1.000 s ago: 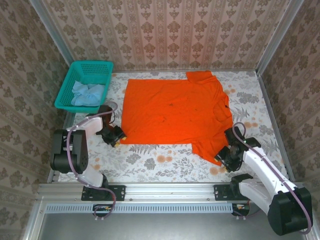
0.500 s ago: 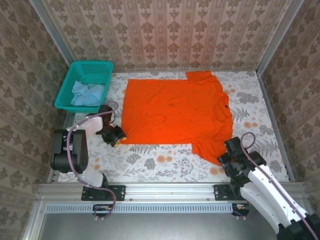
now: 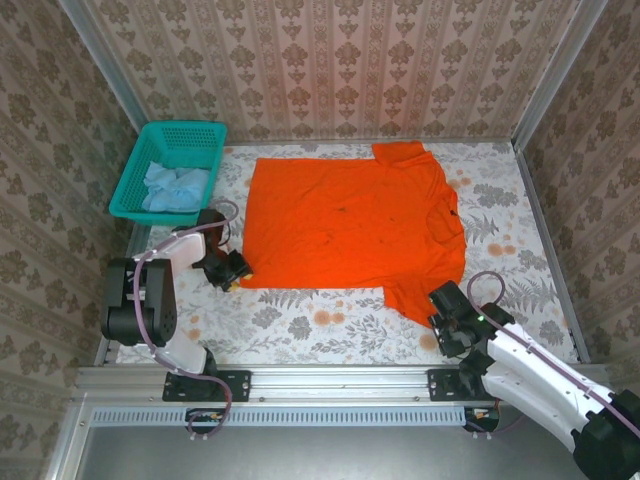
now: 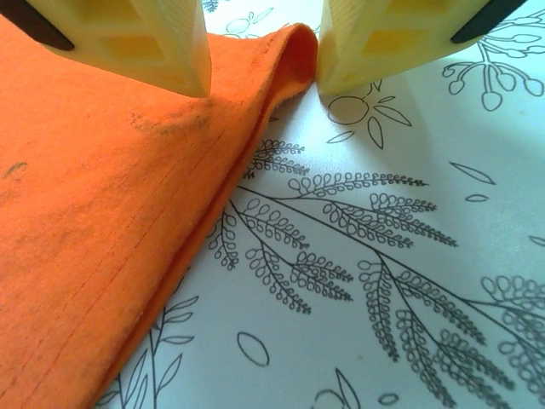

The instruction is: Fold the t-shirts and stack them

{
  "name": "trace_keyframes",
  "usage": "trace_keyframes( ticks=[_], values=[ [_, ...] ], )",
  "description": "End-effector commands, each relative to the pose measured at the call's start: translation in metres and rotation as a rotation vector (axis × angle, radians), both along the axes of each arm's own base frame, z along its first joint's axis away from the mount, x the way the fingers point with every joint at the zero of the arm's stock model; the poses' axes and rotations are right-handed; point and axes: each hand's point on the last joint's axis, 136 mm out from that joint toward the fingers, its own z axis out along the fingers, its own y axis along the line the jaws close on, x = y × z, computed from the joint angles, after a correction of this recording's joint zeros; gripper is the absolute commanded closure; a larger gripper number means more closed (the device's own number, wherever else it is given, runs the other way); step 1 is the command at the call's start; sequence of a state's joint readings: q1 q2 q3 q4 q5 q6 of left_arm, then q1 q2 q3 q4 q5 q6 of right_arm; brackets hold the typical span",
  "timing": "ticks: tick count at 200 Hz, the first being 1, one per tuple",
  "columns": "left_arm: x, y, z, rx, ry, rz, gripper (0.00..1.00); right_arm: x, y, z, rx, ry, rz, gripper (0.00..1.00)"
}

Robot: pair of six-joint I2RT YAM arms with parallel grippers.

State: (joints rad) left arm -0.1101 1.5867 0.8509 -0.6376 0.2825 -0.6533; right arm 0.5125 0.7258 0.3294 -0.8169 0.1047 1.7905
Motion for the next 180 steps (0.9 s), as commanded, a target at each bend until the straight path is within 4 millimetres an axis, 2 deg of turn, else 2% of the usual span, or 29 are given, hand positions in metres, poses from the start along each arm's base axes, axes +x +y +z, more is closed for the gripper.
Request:
trace_keyframes(
  ticks=[1, 42, 69, 82, 117, 180],
  values=[
    [0.007, 0.004, 0.002, 0.019, -0.028, -0.019, 0.65, 0.011, -0.011, -0.007, -0.045, -0.066, -0.081, 0.54],
    [0.008, 0.007, 0.000, 0.037, -0.029, -0.028, 0.70, 0.011, -0.016, -0.012, -0.072, -0.067, -0.084, 0.60],
    [0.009, 0.007, 0.001, 0.042, -0.033, -0.036, 0.70, 0.014, -0.017, -0.011, -0.088, -0.080, -0.066, 0.69],
    [0.010, 0.007, 0.002, 0.048, -0.038, -0.046, 0.69, 0.017, -0.016, -0.010, -0.087, -0.088, -0.062, 0.68],
    [0.010, 0.005, 0.010, 0.062, -0.068, -0.073, 0.64, 0.024, -0.011, 0.002, -0.086, -0.104, -0.024, 0.59],
    [0.011, 0.000, 0.016, 0.087, -0.091, -0.108, 0.61, 0.016, -0.019, 0.006, -0.111, -0.089, -0.041, 0.59]
  ],
)
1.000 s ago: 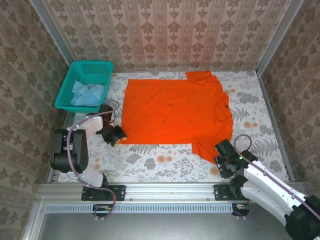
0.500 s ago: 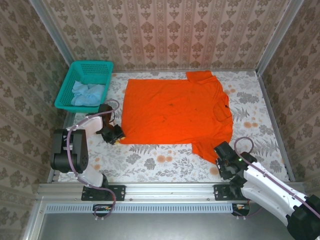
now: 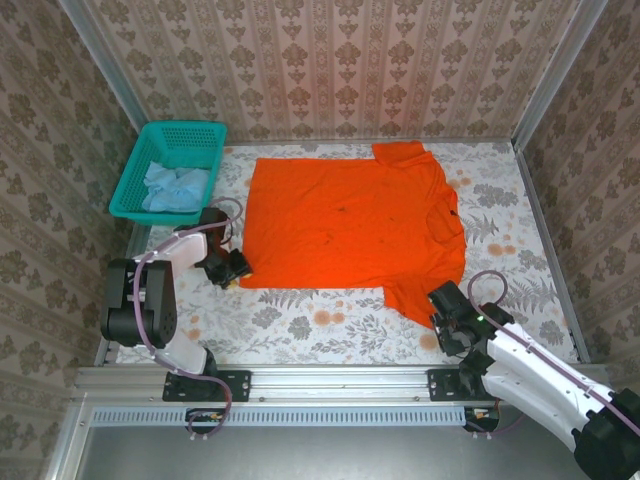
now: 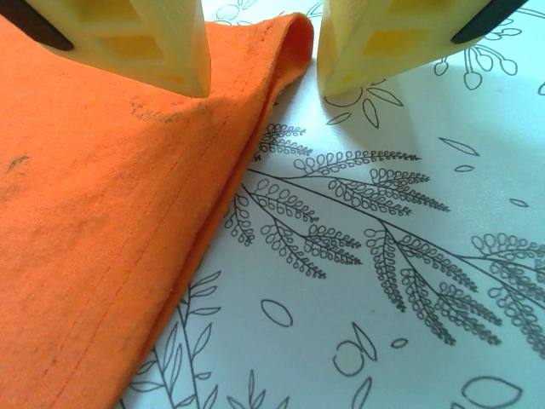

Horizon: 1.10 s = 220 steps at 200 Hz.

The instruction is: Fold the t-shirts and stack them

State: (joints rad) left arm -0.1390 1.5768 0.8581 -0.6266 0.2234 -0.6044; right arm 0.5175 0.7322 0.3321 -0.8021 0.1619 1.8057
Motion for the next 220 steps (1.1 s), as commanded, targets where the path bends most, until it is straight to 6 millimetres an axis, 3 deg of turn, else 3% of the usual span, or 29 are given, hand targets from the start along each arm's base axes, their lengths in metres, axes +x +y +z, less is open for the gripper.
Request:
trace_keyframes(
  ticks=[1, 81, 142, 177, 220],
  values=[
    [0.006, -0.001, 0.015, 0.028, -0.044, -0.041, 0.61, 0.009, -0.013, 0.004, -0.075, -0.051, -0.017, 0.59],
    [0.001, 0.007, 0.012, 0.081, -0.023, -0.054, 0.62, 0.008, -0.011, -0.016, -0.078, 0.013, -0.014, 0.67],
    [0.004, 0.009, 0.011, 0.082, -0.028, -0.041, 0.63, 0.013, -0.007, -0.019, -0.059, -0.008, 0.011, 0.88],
    [-0.001, 0.005, 0.007, 0.060, -0.016, -0.040, 0.67, 0.015, -0.005, -0.016, -0.059, -0.010, 0.031, 1.00],
    [-0.005, 0.002, 0.004, 0.051, -0.008, -0.042, 0.79, 0.015, -0.004, -0.009, -0.069, -0.005, 0.065, 1.00]
  ],
)
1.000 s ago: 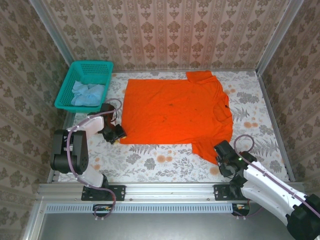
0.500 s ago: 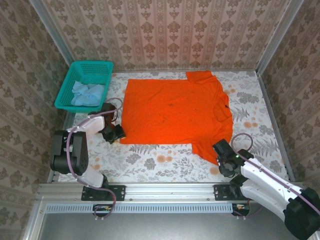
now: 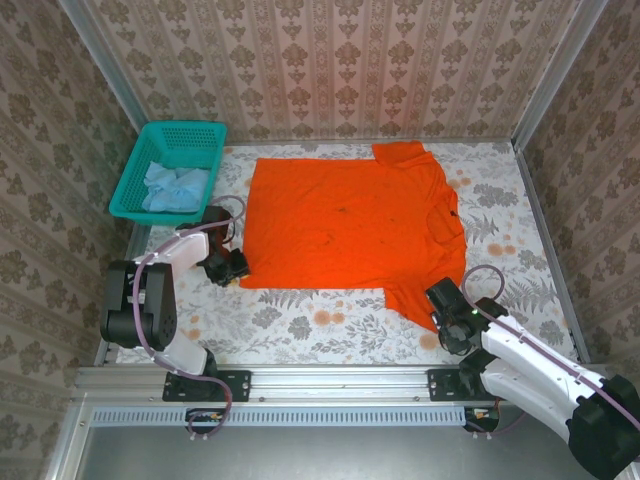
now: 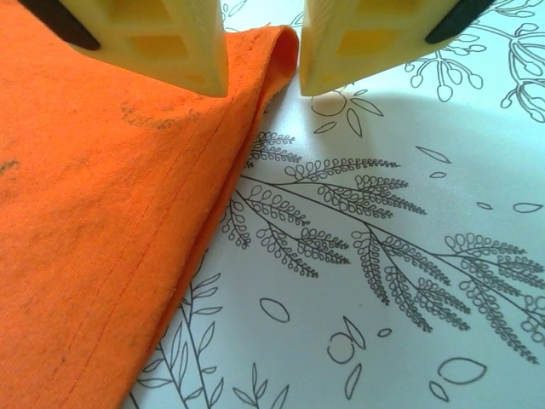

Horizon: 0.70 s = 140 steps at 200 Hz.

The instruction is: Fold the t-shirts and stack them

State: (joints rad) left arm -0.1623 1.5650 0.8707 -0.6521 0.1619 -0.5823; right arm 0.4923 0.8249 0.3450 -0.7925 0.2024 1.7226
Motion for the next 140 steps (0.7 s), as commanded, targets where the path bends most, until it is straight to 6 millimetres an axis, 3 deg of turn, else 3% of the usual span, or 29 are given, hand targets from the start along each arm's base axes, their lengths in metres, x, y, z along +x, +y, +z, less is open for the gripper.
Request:
trace_keyframes(
  ticks=[1, 47, 140],
  values=[
    [-0.005, -0.001, 0.000, -0.011, 0.006, -0.005, 0.79, 0.015, 0.008, -0.003, 0.026, -0.050, 0.024, 1.00],
    [-0.004, 0.000, 0.003, -0.001, 0.003, -0.018, 1.00, 0.017, 0.014, 0.012, 0.037, -0.052, 0.088, 1.00],
    [-0.023, 0.005, 0.016, 0.001, 0.021, -0.061, 1.00, 0.015, 0.025, 0.042, 0.031, -0.012, 0.284, 1.00]
  ],
)
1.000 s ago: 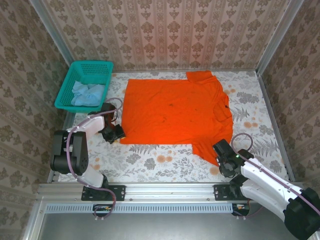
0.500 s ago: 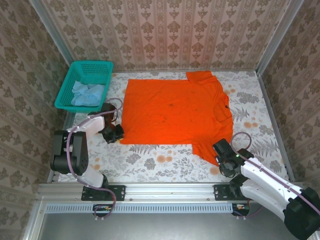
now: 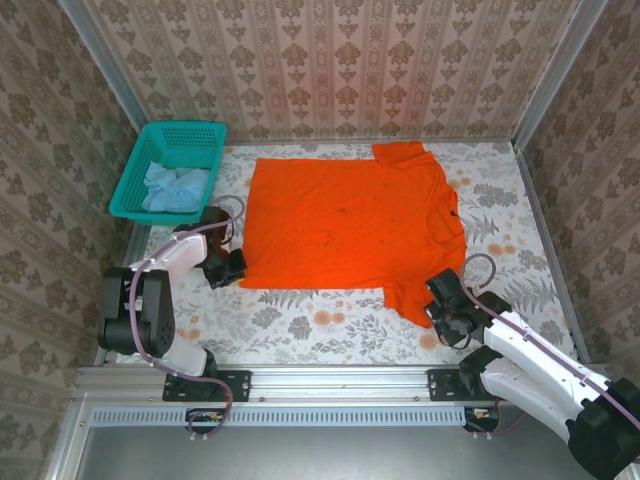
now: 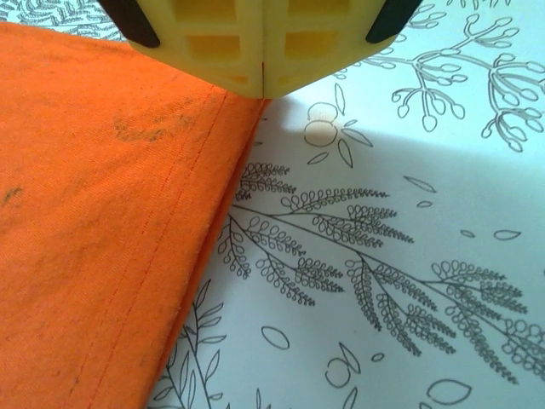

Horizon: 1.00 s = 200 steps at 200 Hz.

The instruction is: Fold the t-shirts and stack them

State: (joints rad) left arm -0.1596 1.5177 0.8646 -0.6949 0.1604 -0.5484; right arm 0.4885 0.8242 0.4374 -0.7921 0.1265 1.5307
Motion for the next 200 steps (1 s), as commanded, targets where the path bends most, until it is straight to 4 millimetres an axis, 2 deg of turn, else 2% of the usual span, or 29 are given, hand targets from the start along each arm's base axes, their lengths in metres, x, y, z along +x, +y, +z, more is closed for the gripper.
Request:
trace_keyframes(
  ticks=[1, 47, 61, 83, 90, 107, 126, 160, 200],
  values=[
    [-0.015, 0.003, 0.008, -0.005, 0.025, -0.031, 1.00, -0.002, 0.001, 0.015, -0.024, 0.026, 0.085, 1.00],
    [-0.030, 0.001, 0.002, -0.017, 0.084, -0.053, 1.00, -0.016, -0.006, 0.028, -0.036, 0.039, 0.106, 1.00],
    [-0.034, 0.001, 0.001, -0.025, 0.101, -0.042, 0.76, -0.017, -0.005, 0.028, -0.033, 0.043, 0.113, 1.00],
    [-0.037, 0.003, 0.008, -0.024, 0.116, -0.021, 0.54, -0.014, -0.002, 0.027, -0.028, 0.046, 0.129, 1.00],
    [-0.037, 0.005, 0.012, -0.017, 0.115, -0.014, 0.52, -0.015, -0.001, 0.026, -0.026, 0.054, 0.134, 1.00],
    [-0.038, 0.007, 0.022, -0.014, 0.101, 0.002, 0.51, -0.014, 0.001, 0.025, -0.022, 0.054, 0.142, 1.00],
    [-0.042, -0.001, 0.025, -0.058, 0.090, 0.025, 0.57, -0.014, 0.001, 0.025, -0.020, 0.052, 0.145, 1.00],
    [-0.045, -0.012, 0.011, -0.102, 0.125, 0.062, 0.60, -0.014, 0.001, 0.023, -0.014, 0.048, 0.143, 1.00],
    [-0.037, -0.008, 0.000, -0.076, 0.120, 0.115, 0.65, -0.014, 0.000, 0.023, -0.008, 0.045, 0.145, 1.00]
  ],
)
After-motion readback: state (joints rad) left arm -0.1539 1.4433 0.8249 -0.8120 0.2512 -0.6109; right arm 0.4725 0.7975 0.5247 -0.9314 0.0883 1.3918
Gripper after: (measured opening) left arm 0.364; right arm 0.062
